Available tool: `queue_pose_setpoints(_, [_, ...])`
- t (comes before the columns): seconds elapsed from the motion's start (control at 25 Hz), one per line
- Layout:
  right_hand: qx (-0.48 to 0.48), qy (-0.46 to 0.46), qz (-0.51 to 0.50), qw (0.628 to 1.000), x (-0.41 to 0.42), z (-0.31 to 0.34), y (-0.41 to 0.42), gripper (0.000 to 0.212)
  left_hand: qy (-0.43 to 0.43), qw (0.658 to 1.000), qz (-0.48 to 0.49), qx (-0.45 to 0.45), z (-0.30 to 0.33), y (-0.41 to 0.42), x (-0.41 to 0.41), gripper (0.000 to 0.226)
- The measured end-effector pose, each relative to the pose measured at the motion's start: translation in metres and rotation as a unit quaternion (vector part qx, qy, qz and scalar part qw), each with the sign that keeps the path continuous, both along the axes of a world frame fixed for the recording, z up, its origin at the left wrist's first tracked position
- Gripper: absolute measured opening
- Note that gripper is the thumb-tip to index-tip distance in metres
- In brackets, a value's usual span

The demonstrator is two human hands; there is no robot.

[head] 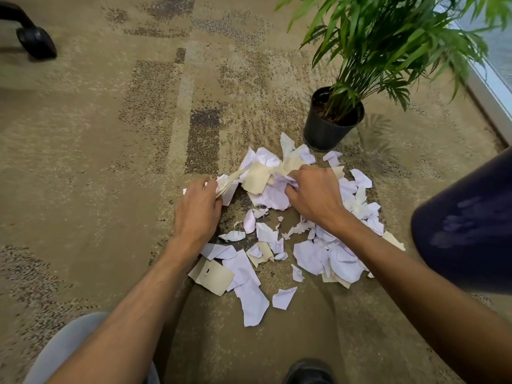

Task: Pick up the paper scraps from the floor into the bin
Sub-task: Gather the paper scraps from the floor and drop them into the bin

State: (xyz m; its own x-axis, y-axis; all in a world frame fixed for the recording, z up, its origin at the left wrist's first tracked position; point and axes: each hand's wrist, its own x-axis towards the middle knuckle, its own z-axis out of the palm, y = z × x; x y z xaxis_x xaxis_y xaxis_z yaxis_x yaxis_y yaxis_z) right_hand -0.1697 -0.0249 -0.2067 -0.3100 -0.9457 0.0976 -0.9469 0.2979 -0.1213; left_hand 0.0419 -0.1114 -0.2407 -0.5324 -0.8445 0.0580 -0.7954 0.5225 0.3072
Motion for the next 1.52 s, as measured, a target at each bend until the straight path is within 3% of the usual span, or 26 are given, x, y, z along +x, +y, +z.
queue_pose_setpoints(0.12, [-0.059, -0.005, -0.025, 0.998, -0.007, 0.008, 0.004, 0.029, 0.024, 0.999, -0.002, -0.034, 0.003, 0.000, 0.000, 0.014])
queue_pose_setpoints(0.2, [-0.068, -0.036, -0.043, 0.996, -0.009, 0.011, 0.009, 0.026, 0.066, 0.997, -0.006, -0.039, 0.012, 0.003, -0.003, 0.005])
queue_pose_setpoints(0.32, [-0.083, -0.094, -0.049, 0.991, -0.011, 0.015, 0.019, 0.028, 0.124, 0.992, -0.011, -0.034, 0.021, 0.006, -0.009, 0.010])
queue_pose_setpoints(0.48, [-0.122, -0.159, -0.077, 0.977, -0.016, 0.029, 0.037, 0.035, 0.202, 0.979, 0.006, 0.018, 0.039, 0.016, -0.019, 0.014])
queue_pose_setpoints(0.64, [-0.203, -0.200, -0.102, 0.953, -0.020, 0.072, 0.060, 0.024, 0.312, 0.945, 0.021, 0.093, 0.083, 0.042, -0.040, 0.012])
queue_pose_setpoints(0.88, [-0.306, -0.161, -0.114, 0.931, -0.040, 0.168, 0.106, 0.029, 0.412, 0.905, -0.034, 0.097, 0.181, 0.087, -0.100, 0.006])
queue_pose_setpoints(1.04, [-0.364, -0.092, -0.139, 0.916, -0.077, 0.233, 0.154, 0.026, 0.455, 0.880, -0.090, 0.108, 0.240, 0.118, -0.154, 0.045])
queue_pose_setpoints(1.28, [-0.340, 0.016, -0.212, 0.916, -0.140, 0.264, 0.236, 0.034, 0.383, 0.897, -0.180, 0.126, 0.284, 0.180, -0.266, 0.017])
queue_pose_setpoints(1.52, [-0.247, 0.015, -0.283, 0.927, -0.188, 0.231, 0.276, 0.049, 0.191, 0.935, -0.274, 0.118, 0.279, 0.243, -0.352, 0.032])
